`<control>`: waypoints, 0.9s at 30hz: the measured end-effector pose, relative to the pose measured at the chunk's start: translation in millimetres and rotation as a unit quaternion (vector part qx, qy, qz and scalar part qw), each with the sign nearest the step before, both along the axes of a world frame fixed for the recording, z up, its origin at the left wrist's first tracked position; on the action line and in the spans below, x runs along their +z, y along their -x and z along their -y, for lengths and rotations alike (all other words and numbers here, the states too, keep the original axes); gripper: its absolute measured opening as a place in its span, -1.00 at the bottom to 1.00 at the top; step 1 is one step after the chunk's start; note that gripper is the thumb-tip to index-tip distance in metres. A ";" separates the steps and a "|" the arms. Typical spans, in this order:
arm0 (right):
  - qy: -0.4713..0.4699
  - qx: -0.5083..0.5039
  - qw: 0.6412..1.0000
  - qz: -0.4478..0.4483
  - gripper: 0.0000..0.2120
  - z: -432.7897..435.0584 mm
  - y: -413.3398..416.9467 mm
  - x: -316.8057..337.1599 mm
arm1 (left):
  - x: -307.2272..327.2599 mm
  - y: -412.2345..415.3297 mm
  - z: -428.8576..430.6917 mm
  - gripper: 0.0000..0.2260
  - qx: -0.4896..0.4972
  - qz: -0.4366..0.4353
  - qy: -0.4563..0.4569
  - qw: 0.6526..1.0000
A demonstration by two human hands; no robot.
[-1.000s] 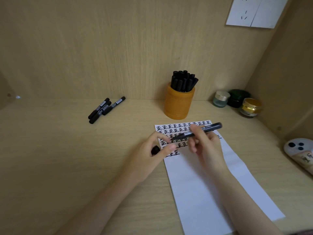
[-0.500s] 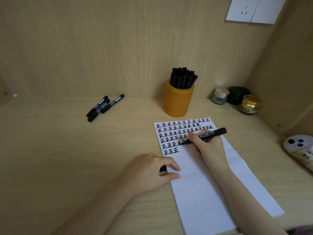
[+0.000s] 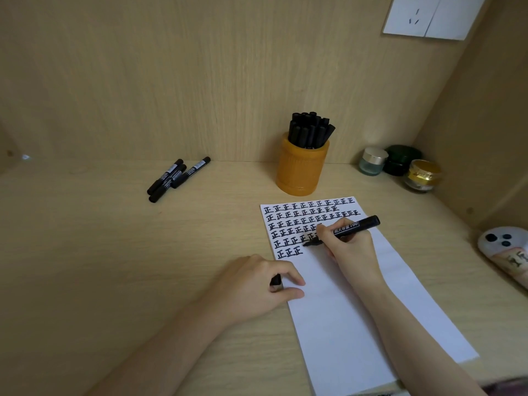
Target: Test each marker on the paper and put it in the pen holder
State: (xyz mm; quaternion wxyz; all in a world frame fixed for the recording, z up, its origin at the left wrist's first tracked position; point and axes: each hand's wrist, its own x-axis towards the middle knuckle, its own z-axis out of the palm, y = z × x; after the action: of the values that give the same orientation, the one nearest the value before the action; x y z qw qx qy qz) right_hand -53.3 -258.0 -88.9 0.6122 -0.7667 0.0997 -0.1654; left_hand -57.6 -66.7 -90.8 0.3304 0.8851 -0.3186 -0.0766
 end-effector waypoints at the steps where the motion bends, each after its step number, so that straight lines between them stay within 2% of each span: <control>1: 0.003 0.003 1.000 0.001 -0.77 0.1 0.0 -0.2 | 0.0 -0.1 0.2 -0.84 0.001 -0.001 0.001 1.000; 6: 0.030 0.012 0.999 -0.001 -0.77 -0.3 0.5 -1.3 | 1.7 0.5 0.7 -0.85 -0.001 0.001 -0.004 1.000; 11: 0.055 -0.024 0.998 0.001 -0.78 1.0 -1.0 -2.6 | 3.6 1.8 0.6 -0.85 -0.001 0.004 -0.006 1.000; 20: 0.027 -0.022 0.999 -0.004 -0.77 2.4 -0.3 -1.9 | 4.7 2.0 0.7 -0.85 0.000 0.001 -0.007 1.000; 27: 0.053 -0.015 0.998 -0.009 -0.79 2.8 -0.2 -1.1 | 4.5 2.2 0.4 -0.83 0.006 0.001 -0.012 1.000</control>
State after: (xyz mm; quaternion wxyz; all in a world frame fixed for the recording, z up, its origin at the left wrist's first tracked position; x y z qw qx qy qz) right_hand -53.1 -260.8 -90.1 0.5676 -0.7978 0.1075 -0.1728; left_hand -59.8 -67.2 -86.3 0.3199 0.8911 -0.3125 -0.0772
